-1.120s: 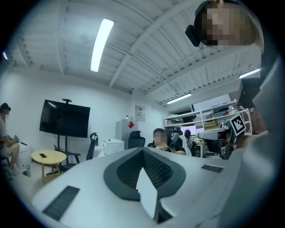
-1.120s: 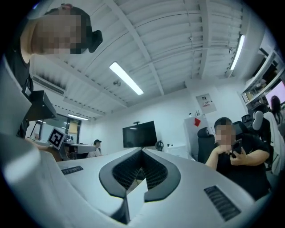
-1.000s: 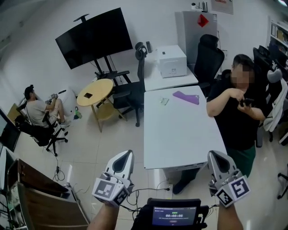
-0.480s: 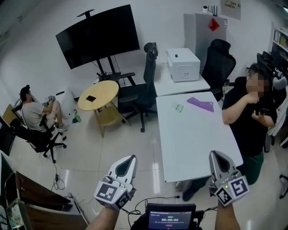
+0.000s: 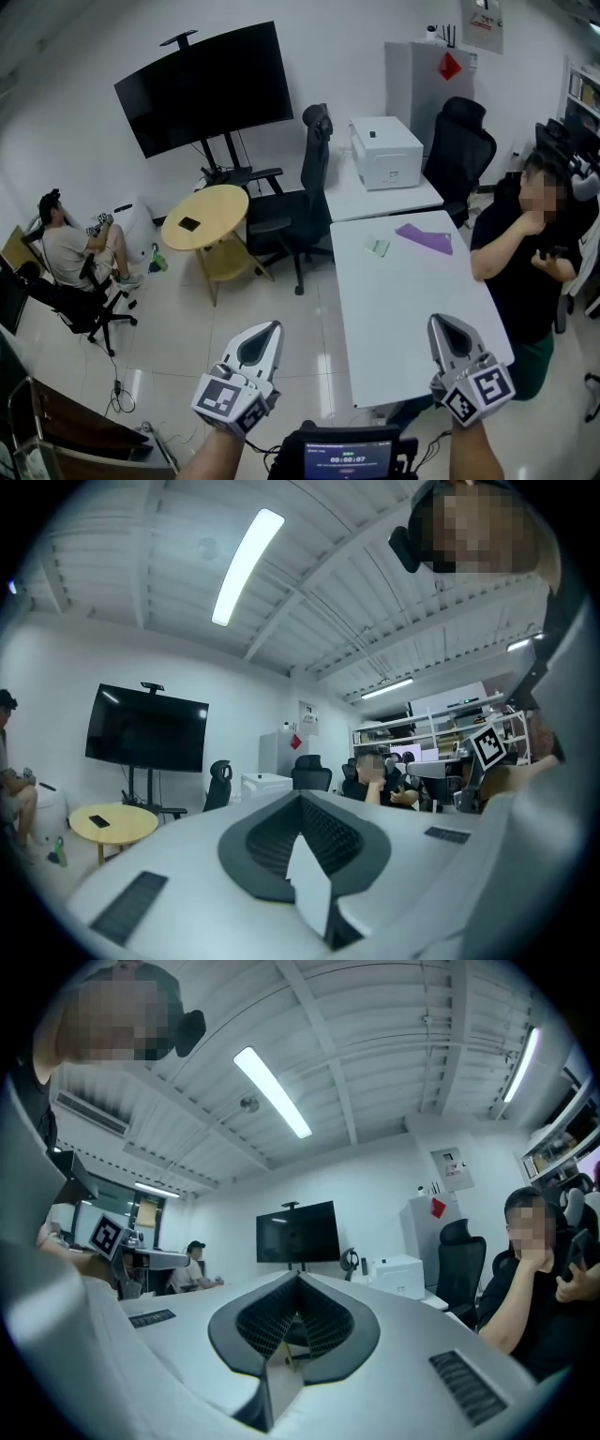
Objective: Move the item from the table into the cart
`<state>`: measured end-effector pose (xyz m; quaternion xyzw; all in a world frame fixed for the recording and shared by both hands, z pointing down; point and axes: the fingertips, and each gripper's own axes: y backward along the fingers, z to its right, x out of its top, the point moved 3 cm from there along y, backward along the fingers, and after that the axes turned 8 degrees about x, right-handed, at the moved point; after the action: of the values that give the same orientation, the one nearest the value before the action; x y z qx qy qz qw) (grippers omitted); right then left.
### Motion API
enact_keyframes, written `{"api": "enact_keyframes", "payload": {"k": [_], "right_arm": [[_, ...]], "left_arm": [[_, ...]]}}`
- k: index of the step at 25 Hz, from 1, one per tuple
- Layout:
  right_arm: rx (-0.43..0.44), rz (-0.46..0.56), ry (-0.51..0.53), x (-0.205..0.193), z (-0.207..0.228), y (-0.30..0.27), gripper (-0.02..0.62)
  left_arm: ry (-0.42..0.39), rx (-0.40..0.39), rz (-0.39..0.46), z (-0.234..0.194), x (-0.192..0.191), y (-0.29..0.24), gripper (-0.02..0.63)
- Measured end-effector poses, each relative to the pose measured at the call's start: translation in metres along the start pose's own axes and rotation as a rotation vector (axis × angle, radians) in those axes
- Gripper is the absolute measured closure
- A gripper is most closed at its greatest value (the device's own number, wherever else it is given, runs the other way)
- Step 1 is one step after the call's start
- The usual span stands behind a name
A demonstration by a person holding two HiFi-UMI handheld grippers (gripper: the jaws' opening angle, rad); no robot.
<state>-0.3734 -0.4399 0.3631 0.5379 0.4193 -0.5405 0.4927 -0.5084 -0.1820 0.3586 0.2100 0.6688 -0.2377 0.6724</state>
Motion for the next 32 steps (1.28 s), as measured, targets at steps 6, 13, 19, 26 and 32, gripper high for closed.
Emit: {"api": "enact_keyframes", "payload": {"k": [6, 13, 19, 26, 32], "right_arm": [[-0.082, -0.027, -0.013, -0.039, 0.028, -0.12, 0.592], [-0.228, -0.06, -0.004, -0.08, 0.031, -0.307, 0.592], [-0.286, -0.087, -0.02, -0.083, 0.031, -0.422, 0.592], [-0.333, -0.092, -0.025, -0.108, 0.101, -0.485, 0.558], [-0.355, -0.075, -0.041, -0.106, 0.196, -0.512, 0.558]], "left_arm": [[0.034, -0.072, -0.022, -0.103, -0.036, -0.098, 0.604], [-0.004, -0.216, -0.048, -0.27, -0.071, -0.212, 0.604], [0.034, -0.311, -0.079, -0.36, -0.073, -0.284, 0.604], [0.018, -0.365, -0.095, -0.388, -0.093, -0.39, 0.604], [-0.01, -0.408, -0.11, -0.357, -0.085, -0.497, 0.604]]}}
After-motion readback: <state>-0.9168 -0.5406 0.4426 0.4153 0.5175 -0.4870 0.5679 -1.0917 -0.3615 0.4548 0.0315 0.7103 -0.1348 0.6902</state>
